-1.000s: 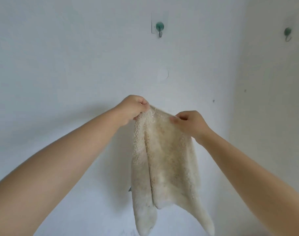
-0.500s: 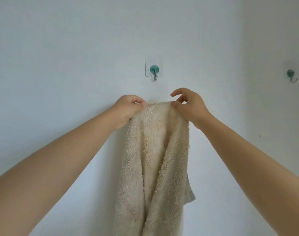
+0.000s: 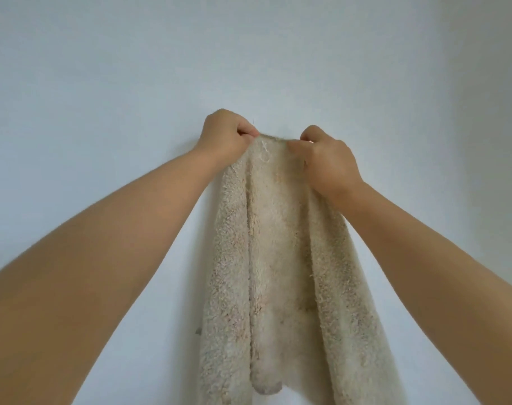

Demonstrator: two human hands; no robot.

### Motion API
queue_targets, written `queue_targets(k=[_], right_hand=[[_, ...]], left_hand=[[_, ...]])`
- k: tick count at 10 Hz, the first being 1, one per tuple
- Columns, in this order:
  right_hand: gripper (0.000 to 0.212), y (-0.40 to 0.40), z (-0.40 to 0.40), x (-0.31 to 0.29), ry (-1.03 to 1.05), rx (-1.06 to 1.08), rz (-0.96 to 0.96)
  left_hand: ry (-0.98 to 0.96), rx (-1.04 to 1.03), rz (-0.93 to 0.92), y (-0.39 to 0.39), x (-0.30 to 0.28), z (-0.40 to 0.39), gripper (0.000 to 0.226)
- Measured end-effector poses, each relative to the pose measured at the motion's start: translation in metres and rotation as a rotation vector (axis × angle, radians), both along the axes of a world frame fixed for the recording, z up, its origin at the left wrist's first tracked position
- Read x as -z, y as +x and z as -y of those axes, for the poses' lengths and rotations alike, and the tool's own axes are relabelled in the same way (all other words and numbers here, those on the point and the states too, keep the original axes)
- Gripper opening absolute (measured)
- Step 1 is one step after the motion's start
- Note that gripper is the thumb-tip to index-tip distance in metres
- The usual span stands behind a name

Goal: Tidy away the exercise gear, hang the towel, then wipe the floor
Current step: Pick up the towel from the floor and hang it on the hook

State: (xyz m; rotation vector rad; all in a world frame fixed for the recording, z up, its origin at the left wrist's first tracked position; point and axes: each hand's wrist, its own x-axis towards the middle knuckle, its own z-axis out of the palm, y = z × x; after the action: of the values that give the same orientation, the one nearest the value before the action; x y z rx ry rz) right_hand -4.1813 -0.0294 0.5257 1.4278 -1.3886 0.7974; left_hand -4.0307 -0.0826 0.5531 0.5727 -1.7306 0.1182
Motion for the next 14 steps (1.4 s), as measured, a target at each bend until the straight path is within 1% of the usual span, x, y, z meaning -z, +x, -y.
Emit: queue_targets(k=[1, 2, 3, 4, 5, 6, 7, 8, 9, 10, 11, 12, 13, 14], right_hand=[[0.038, -0.009, 0.003, -0.013, -0.033, 0.03, 0.041], [0.038, -0.019, 0.006, -0.017, -0.077, 0.086, -0.009], [0.037, -0.022, 0.005, -0.012, -0.056, 0.106, -0.026], [0.035, -0.022, 0.004, -0.004, -0.042, 0.087, 0.01], [0.034, -0.023, 0.004, 0.006, -0.013, 0.051, 0.101], [0.036, -0.021, 0.003, 0.021, 0.087, -0.064, 0.264], [0.039, -0.014, -0.005, 0.033, 0.204, -0.189, 0.442], [0.037, -0.008, -0.014, 0.044, 0.221, -0.219, 0.473], [0.034, -0.003, -0.018, 0.062, 0.12, -0.006, 0.278], [0.026, 0.018, -0.021, 0.077, -0.053, -0.009, 0.139], [0.014, 0.057, -0.024, 0.094, -0.099, -0.125, 0.099], [0.025, 0.107, -0.029, 0.123, 0.12, -0.259, 0.105], [0.032, 0.155, -0.034, 0.162, 0.359, -0.371, 0.096], [0.037, 0.207, -0.05, 0.213, 0.556, -0.483, 0.047]], left_hand=[[-0.044, -0.07, 0.087, -0.013, -0.01, 0.002, 0.028], [-0.079, -0.104, 0.145, -0.022, -0.01, 0.005, 0.029], [-0.136, -0.149, 0.157, -0.027, -0.008, 0.007, 0.029], [-0.138, -0.181, 0.18, -0.029, -0.003, 0.007, 0.027], [-0.09, -0.209, 0.202, -0.032, 0.003, 0.006, 0.029], [0.044, -0.185, 0.215, -0.035, 0.008, 0.006, 0.03], [0.137, -0.138, 0.195, -0.034, 0.019, 0.0, 0.031], [0.188, -0.147, 0.133, -0.025, 0.04, -0.009, 0.037], [0.201, -0.271, 0.242, -0.007, 0.067, -0.017, 0.04], [0.194, -0.512, 0.385, 0.02, 0.091, -0.027, 0.037], [0.228, -0.761, 0.501, 0.055, 0.116, -0.047, 0.036], [0.285, -0.975, 0.576, 0.098, 0.146, -0.073, 0.032], [0.403, -1.132, 0.604, 0.149, 0.187, -0.103, 0.03], [0.569, -1.232, 0.615, 0.199, 0.237, -0.139, 0.032]])
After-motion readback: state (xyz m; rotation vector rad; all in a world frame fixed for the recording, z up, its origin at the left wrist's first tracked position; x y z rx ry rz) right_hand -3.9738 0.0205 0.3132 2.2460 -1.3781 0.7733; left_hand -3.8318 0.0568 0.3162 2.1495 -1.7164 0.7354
